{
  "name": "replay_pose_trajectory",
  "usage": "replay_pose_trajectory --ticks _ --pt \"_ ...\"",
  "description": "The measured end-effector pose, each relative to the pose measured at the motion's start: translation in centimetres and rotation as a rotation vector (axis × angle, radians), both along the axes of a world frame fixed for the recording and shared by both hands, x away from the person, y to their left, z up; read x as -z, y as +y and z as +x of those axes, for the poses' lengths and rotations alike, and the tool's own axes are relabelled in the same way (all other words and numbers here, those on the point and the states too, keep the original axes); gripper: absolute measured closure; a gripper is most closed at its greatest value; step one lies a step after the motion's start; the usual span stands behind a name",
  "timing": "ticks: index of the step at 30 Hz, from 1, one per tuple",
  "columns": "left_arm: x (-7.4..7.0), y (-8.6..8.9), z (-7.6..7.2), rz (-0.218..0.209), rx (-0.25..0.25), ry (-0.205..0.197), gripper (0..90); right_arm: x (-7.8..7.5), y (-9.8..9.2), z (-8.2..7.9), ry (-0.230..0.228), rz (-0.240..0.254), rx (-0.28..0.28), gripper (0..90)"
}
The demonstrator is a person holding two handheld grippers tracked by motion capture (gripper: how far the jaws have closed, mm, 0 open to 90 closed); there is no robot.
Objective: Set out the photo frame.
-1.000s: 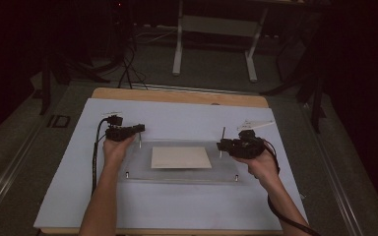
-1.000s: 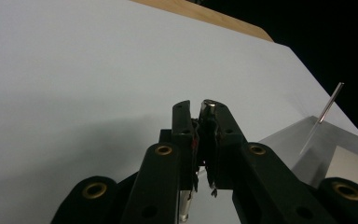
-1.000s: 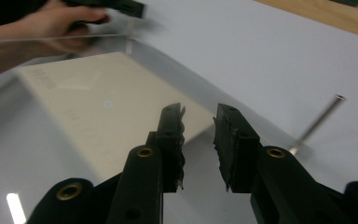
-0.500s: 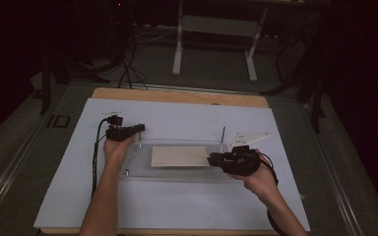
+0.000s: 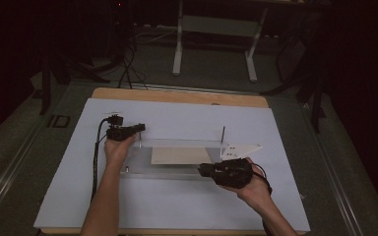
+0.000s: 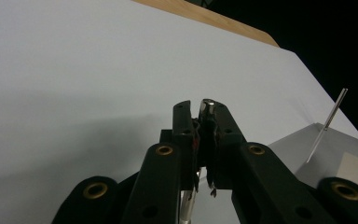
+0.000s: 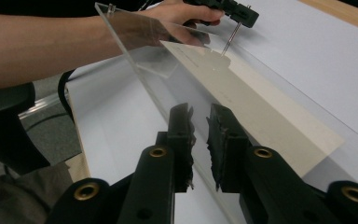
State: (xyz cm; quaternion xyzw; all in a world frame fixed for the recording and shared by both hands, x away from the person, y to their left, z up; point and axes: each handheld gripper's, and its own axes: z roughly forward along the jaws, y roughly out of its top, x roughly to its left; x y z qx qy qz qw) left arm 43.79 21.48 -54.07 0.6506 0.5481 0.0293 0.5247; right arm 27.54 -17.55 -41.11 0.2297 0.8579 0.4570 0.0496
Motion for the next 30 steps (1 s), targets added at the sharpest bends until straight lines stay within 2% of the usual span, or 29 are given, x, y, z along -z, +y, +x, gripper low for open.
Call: replay_pose_trajectory --ticks 6,9,12,13,17,19,20,22,25,30 --pt "0.0 0.0 0.0 0.001 0.002 -0.001 83.3 0.1 0.8 -1.2 -0.036 -0.007 -0.012 82.1" --pt "0.0 0.0 0.0 -0.007 -0.004 0.003 83.4 0.4 1.1 -1.7 -0.033 -0.01 -0.036 84.5" --pt "0.1 0.0 0.1 -0.011 -0.005 0.004 83.3 1.0 1.6 -2.3 -0.042 -0.037 -0.057 88.7" --pt "0.1 0.0 0.1 -0.011 -0.004 0.003 83.3 1.4 1.7 -2.4 -0.054 -0.047 -0.053 89.7" --pt "0.1 0.0 0.0 -0.013 -0.001 0.002 83.3 2.7 2.0 -2.2 -0.049 -0.063 -0.02 90.0" --pt "0.2 0.1 0.0 -0.022 0.003 0.003 83.1 3.2 2.2 -2.2 -0.072 -0.076 -0.001 90.0" --pt "0.2 0.1 0.0 -0.024 0.004 0.003 83.0 3.5 2.2 -2.1 -0.091 -0.074 0.021 90.0" --pt "0.1 0.1 0.1 -0.023 0.002 0.007 83.0 3.6 2.2 -2.1 -0.092 -0.056 0.04 90.0" --pt "0.3 0.2 0.1 -0.046 0.003 0.014 82.4 3.7 2.3 -2.1 -0.117 -0.044 0.072 90.0" --pt "0.1 0.1 0.0 -0.024 0.003 0.006 81.7 3.7 2.3 -2.0 -0.116 -0.033 0.081 90.0"
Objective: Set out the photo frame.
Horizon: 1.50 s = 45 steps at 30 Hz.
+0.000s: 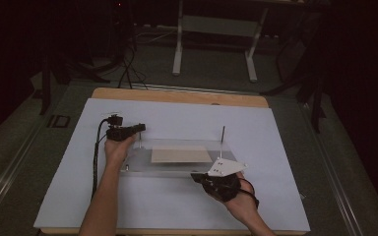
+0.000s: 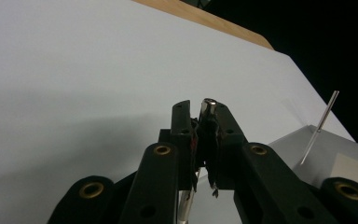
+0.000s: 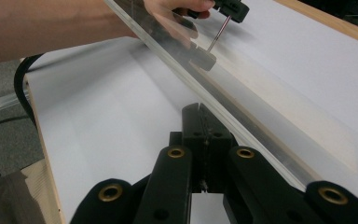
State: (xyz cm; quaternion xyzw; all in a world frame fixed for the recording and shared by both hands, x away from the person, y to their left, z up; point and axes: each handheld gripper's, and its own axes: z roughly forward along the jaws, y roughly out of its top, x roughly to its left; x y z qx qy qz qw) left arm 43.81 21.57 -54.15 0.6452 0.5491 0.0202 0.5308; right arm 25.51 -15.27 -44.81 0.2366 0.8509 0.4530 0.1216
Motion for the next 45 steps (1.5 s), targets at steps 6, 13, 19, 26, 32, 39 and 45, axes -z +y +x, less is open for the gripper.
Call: replay_pose_trajectory --ticks 6,13,19,26,32,39,45 --pt "-0.3 0.1 -0.3 -0.005 0.017 -0.029 66.2 0.0 0.0 0.1 0.013 0.018 -0.002 90.0" --pt "-1.0 -0.1 -1.3 0.097 -0.008 -0.072 59.0 -0.2 0.0 0.3 0.011 0.032 0.007 90.0" --pt "-1.7 0.3 -2.3 0.13 -0.009 -0.106 55.9 -0.2 0.0 0.3 0.009 0.034 0.009 90.0" --pt "-2.6 0.5 -3.9 0.138 0.001 -0.163 55.2 -0.4 0.0 0.5 0.007 0.041 0.015 90.0" --pt "-3.5 0.4 -5.0 0.164 0.04 -0.178 54.0 -0.7 -0.1 0.7 0.0 0.049 0.022 90.0" --pt "-4.8 0.5 -6.6 0.185 0.08 -0.235 53.7 -1.3 -0.6 1.1 -0.005 0.061 0.04 90.0" --pt "-5.5 0.9 -7.6 0.198 0.085 -0.276 53.7 -1.7 -0.5 1.5 -0.012 0.066 0.05 90.0"
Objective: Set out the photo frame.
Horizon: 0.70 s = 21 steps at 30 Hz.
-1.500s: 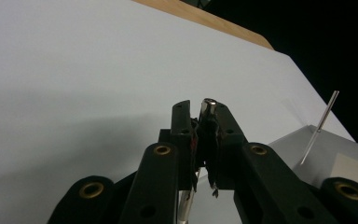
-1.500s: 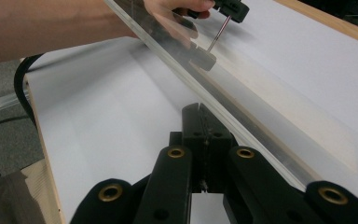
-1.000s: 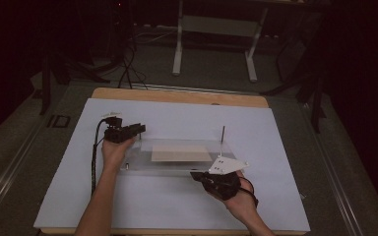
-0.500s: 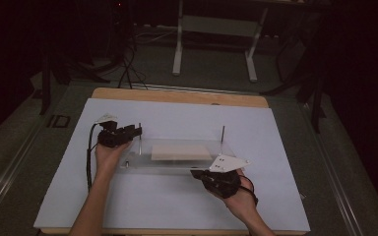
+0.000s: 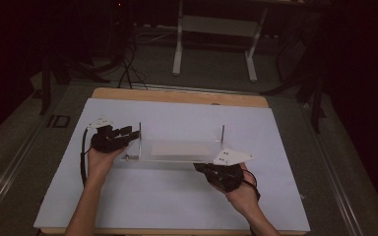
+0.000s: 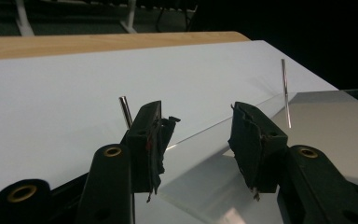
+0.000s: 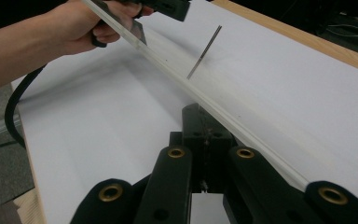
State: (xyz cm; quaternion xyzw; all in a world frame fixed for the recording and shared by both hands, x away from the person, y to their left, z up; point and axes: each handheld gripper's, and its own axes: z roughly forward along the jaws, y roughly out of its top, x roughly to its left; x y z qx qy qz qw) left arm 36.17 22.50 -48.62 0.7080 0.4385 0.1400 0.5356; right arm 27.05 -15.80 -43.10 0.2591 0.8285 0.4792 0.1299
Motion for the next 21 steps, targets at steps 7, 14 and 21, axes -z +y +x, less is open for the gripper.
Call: replay_pose_trajectory --ticks 7,14,21 --pt "-0.2 0.5 -0.6 -0.007 0.011 -0.016 53.7 -0.3 0.2 0.5 -0.002 0.002 0.005 90.0" --pt "-0.9 0.7 -1.3 0.006 0.03 -0.044 53.7 -0.7 0.3 1.0 -0.006 0.016 0.014 90.0" --pt "-1.1 0.9 -1.6 0.019 0.03 -0.053 53.7 -1.2 0.4 1.6 -0.01 0.028 0.026 90.0"
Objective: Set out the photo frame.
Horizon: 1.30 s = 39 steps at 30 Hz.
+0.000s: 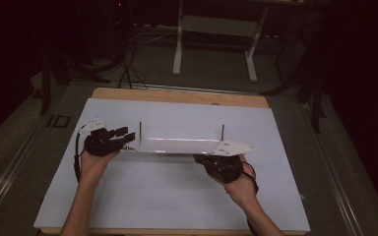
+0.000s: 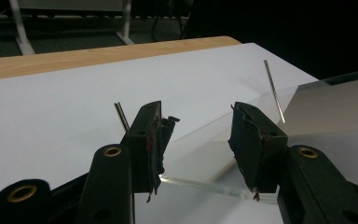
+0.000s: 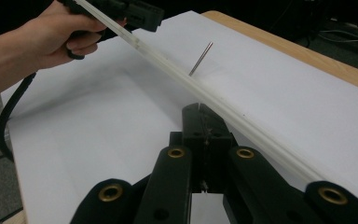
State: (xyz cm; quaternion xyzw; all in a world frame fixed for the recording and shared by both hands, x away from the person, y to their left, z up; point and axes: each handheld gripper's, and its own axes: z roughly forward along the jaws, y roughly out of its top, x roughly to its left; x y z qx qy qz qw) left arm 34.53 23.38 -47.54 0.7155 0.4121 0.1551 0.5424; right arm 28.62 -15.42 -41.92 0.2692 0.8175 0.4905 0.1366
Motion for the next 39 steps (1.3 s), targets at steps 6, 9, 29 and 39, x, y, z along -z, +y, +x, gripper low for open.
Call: replay_pose_trajectory --ticks 6,9,29,39 --pt "-0.1 0.1 -0.2 -0.001 -0.002 -0.006 53.9 -0.4 0.0 0.6 0.001 0.008 0.004 90.0" --pt "-0.2 0.3 -0.3 -0.007 -0.008 -0.012 53.8 -0.5 0.1 0.8 0.001 0.006 0.007 90.0" --pt "-0.1 1.7 -1.8 0.027 -0.043 -0.023 51.2 -1.4 0.3 2.1 -0.005 0.017 0.024 90.0" --pt "-0.2 0.4 -2.1 0.115 0.019 -0.066 49.3 -1.8 0.5 2.9 -0.011 0.022 0.039 90.0"
